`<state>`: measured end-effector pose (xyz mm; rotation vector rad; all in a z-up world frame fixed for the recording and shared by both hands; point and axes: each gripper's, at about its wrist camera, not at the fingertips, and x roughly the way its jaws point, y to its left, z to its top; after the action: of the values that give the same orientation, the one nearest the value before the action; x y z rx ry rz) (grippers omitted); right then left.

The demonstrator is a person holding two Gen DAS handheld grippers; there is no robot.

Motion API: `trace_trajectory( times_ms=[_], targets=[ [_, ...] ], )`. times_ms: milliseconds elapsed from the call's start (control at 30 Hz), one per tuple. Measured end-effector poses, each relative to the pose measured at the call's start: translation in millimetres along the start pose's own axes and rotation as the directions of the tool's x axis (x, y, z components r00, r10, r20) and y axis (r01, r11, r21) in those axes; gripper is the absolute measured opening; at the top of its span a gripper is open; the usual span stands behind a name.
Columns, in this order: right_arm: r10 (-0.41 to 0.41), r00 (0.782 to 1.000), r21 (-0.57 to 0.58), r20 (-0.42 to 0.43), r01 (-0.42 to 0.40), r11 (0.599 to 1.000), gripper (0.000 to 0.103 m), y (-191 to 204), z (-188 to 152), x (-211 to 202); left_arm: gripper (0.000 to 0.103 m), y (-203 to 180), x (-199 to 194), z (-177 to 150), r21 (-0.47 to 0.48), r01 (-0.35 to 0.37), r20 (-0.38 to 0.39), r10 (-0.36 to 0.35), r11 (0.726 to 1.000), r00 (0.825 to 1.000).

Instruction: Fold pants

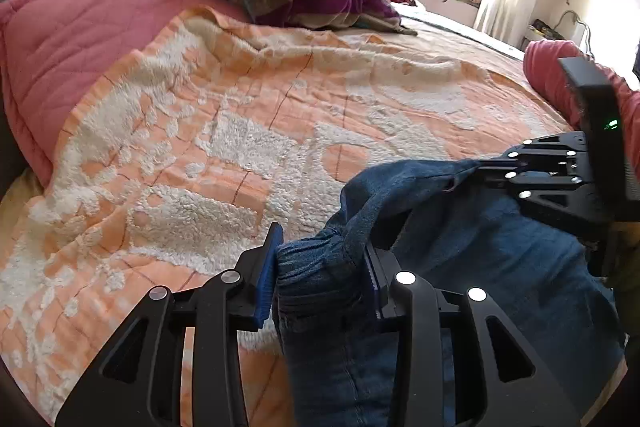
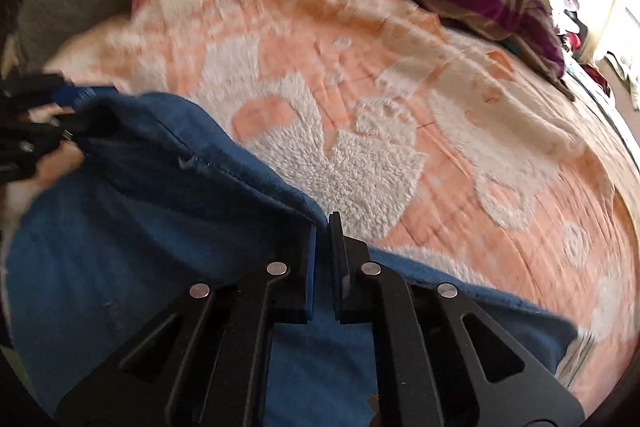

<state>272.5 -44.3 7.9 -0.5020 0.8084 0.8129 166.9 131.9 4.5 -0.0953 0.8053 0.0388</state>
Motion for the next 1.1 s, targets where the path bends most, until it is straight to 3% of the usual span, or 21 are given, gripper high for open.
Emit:
trace_trajectory(
  times_ms=[233,433,867,1100],
  targets=[
    [0.019,0.995,0.033,0.098,-0.022,0.999,0.002,14.1,-26.1,-63.8,0.034,-16.5,-39.3,-11.1,0.06,0.016,0.056,-0.02,0.998,0.998],
    [0.061,0.989,0.005,0.132,-0.062,0.998,0.002,54.1,-65.2,-110.7,0.034,-25.7,-69.9,-40.2,0.121,0.023,0.056,-0.03,0.992,0.998],
    [0.19,0.98,-0.017,0.055,-0.189,0.982,0.002,149.8,-130.1,-138.5,0.034,-12.6,-104.6,-108.5,0.104,0.059,-0.032,-0.055,0.993,0.998],
    [0.177,0.984,-0.051,-0.017,-0.178,0.983,0.002,174.1,-152.8,-131.5,0.044,-2.1,-100.6,-119.0,0.067,0.098,-0.105,-0.09,0.993,0.99]
  ],
)
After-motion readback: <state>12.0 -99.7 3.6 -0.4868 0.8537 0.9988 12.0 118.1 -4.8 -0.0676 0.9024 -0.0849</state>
